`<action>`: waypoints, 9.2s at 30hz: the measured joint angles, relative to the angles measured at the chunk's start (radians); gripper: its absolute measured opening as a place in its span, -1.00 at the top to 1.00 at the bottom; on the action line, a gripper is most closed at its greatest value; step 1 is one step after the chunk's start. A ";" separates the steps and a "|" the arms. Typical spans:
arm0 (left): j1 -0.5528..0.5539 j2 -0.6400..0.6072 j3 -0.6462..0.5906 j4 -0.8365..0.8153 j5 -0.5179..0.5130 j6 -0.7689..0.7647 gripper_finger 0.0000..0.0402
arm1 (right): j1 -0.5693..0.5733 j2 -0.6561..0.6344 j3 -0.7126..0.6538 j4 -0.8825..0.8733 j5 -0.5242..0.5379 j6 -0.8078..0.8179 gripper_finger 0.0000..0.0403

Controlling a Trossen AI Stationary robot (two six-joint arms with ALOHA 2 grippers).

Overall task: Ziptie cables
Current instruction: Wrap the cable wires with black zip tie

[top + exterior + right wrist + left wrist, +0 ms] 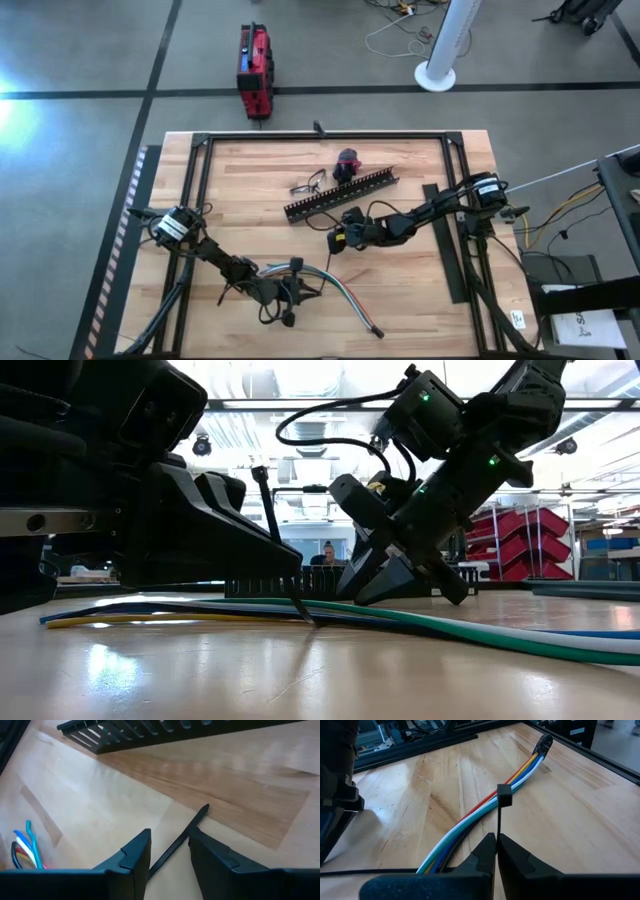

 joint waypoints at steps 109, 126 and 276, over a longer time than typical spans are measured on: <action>0.129 -0.015 0.000 0.094 0.151 -0.256 1.00 | 0.326 0.096 0.024 0.335 0.405 -0.887 1.00; 0.163 -0.085 -0.048 0.062 0.260 -0.483 1.00 | 0.402 0.143 0.057 0.352 0.611 -1.055 1.00; 0.153 -0.085 -0.015 0.026 0.458 -0.826 1.00 | 0.426 0.141 0.136 0.465 0.603 -2.113 1.00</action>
